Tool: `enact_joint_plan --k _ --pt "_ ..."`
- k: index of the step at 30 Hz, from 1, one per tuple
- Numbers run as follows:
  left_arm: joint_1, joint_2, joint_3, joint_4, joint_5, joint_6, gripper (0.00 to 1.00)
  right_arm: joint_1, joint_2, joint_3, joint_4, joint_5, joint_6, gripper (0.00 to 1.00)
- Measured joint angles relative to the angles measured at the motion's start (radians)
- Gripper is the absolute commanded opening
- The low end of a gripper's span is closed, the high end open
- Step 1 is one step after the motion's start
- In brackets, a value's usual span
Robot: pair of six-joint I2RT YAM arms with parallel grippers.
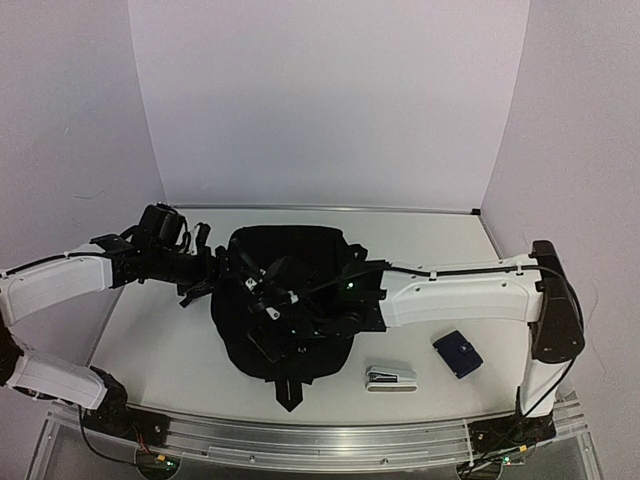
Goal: Pack the student bag
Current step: Adjust the student bag at the center of the board.
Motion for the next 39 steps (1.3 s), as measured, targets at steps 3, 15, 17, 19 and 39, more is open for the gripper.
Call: enact_joint_plan --k 3,15,17,19,39 --pt "-0.077 -0.025 0.023 -0.003 -0.037 0.023 0.82 -0.042 -0.062 -0.061 0.006 -0.007 0.065 0.86" --pt "-0.156 -0.03 0.057 -0.057 -0.053 0.014 0.86 -0.012 -0.205 -0.186 0.024 -0.181 -0.023 0.84" --pt "-0.156 -0.03 0.057 -0.058 -0.059 0.001 0.87 0.007 -0.183 -0.169 0.027 -0.18 -0.053 0.82" --pt "-0.156 -0.032 0.057 -0.059 -0.072 -0.017 0.87 0.016 -0.151 -0.145 0.031 -0.177 -0.082 0.8" --pt "-0.155 -0.122 0.057 -0.129 -0.129 -0.042 0.89 0.04 0.054 -0.025 0.029 0.03 -0.202 0.32"
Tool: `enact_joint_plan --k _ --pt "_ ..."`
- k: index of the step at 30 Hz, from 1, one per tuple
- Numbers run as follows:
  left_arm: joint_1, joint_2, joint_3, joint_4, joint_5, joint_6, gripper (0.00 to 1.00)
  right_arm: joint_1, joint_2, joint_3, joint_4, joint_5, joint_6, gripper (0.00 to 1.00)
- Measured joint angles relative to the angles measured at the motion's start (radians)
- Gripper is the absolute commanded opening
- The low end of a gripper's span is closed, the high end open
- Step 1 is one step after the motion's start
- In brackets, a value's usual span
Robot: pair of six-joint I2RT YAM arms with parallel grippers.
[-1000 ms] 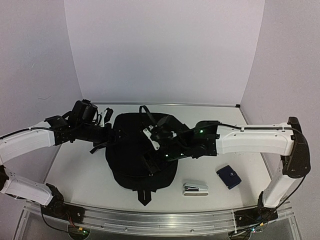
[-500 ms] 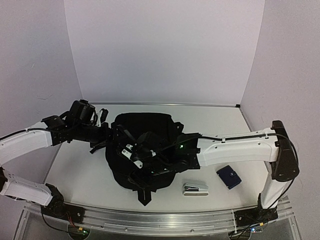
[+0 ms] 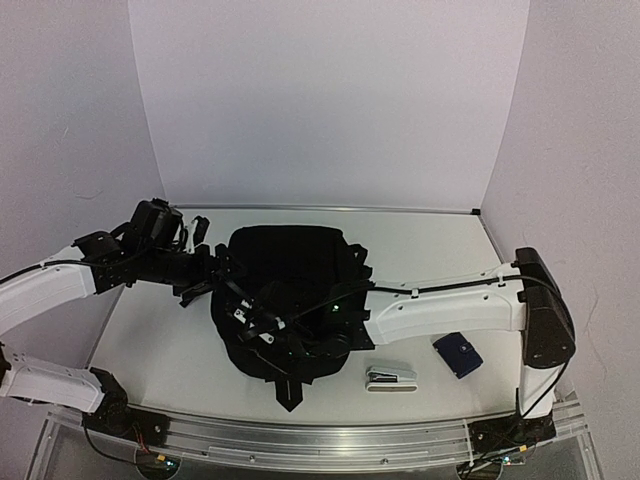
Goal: Pack the student bag
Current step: Adjust the student bag at the center of the board.
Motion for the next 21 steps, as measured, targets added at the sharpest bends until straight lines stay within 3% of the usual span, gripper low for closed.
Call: enact_joint_plan --k 3,4,9,13,21 --pt "0.0 -0.025 -0.001 0.001 0.002 0.019 0.88 0.0 0.006 0.003 0.001 0.056 0.015 0.06" --pt "0.0 -0.037 -0.004 0.007 0.007 0.035 0.86 0.0 0.007 0.004 0.002 0.076 0.023 0.01" --pt "0.0 -0.089 -0.059 0.087 0.117 0.157 0.8 -0.017 0.003 0.002 0.016 0.105 0.117 0.0" --pt "0.011 -0.096 -0.084 0.153 0.199 0.249 0.74 -0.08 -0.044 -0.05 0.041 0.005 0.197 0.0" --pt "-0.084 -0.065 -0.112 0.136 0.349 0.373 0.74 -0.234 -0.117 -0.126 0.156 -0.227 0.325 0.0"
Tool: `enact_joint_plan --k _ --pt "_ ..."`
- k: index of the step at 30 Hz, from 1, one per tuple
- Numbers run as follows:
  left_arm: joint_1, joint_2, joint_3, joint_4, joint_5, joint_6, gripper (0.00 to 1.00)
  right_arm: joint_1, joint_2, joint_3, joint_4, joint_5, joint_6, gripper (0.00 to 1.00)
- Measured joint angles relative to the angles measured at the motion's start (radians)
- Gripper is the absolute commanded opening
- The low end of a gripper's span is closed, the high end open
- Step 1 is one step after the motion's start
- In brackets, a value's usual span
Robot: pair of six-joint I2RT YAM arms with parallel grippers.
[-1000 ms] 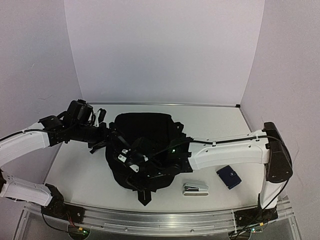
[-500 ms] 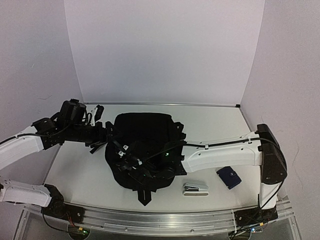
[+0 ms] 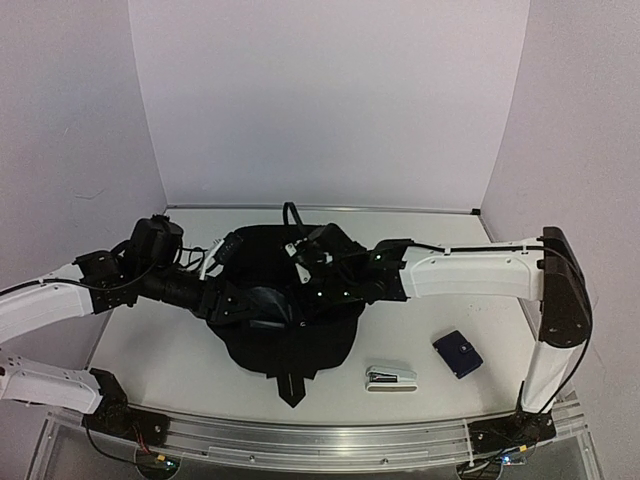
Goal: Pack the student bag
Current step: Adjust the student bag at the center of the board.
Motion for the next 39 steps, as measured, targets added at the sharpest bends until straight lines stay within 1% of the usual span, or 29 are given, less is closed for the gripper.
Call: enact_joint_plan --k 7,13,20,27,30,35,39 --pt "-0.011 0.081 -0.025 -0.026 0.028 0.044 0.8 -0.021 -0.002 -0.006 0.032 -0.09 0.036 0.0" --pt "-0.011 0.187 -0.014 -0.075 0.016 0.084 0.81 -0.018 -0.005 -0.013 0.05 -0.13 0.039 0.0" --pt "-0.011 0.269 0.071 -0.186 -0.009 0.135 0.82 -0.018 -0.025 -0.027 0.064 -0.14 0.039 0.0" --pt "-0.011 0.237 0.139 -0.292 -0.102 0.201 0.84 -0.018 -0.027 -0.028 0.071 -0.153 0.039 0.0" --pt "-0.011 0.245 0.161 -0.314 -0.125 0.233 0.84 -0.018 -0.027 -0.029 0.075 -0.164 0.039 0.0" --pt "-0.011 0.331 0.188 -0.365 -0.129 0.285 0.84 -0.018 -0.029 -0.03 0.079 -0.177 0.039 0.0" --pt "-0.01 0.382 0.218 -0.41 -0.091 0.31 0.84 -0.018 -0.034 -0.041 0.086 -0.178 0.039 0.0"
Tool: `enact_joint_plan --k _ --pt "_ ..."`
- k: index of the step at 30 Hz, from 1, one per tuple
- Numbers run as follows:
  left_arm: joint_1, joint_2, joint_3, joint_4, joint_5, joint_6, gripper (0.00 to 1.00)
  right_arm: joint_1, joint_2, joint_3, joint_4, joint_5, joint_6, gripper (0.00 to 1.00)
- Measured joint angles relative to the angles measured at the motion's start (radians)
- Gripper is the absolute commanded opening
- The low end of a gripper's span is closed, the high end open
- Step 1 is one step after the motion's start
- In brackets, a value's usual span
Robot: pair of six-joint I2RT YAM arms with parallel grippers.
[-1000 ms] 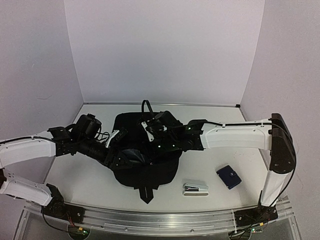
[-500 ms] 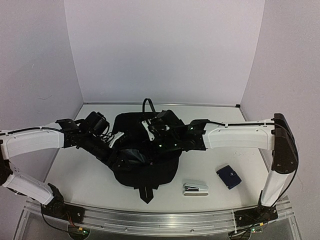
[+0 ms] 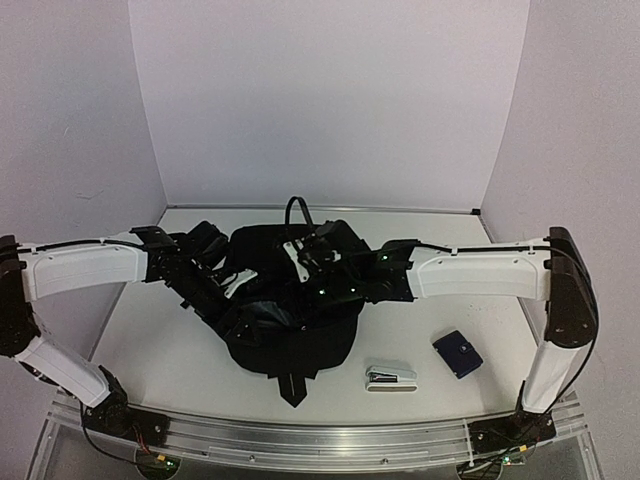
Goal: Pack the student bag
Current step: Adjust the student bag at the center of the board.
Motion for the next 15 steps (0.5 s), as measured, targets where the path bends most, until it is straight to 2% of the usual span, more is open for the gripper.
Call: enact_joint_plan --k 8,15 --pt "0.0 0.04 0.046 -0.07 0.19 -0.003 0.83 0.0 -0.001 -0.002 0.002 0.007 0.0 0.0" --pt "0.0 0.031 0.051 -0.105 0.26 -0.004 0.83 0.0 -0.001 -0.002 0.004 0.011 -0.002 0.0"
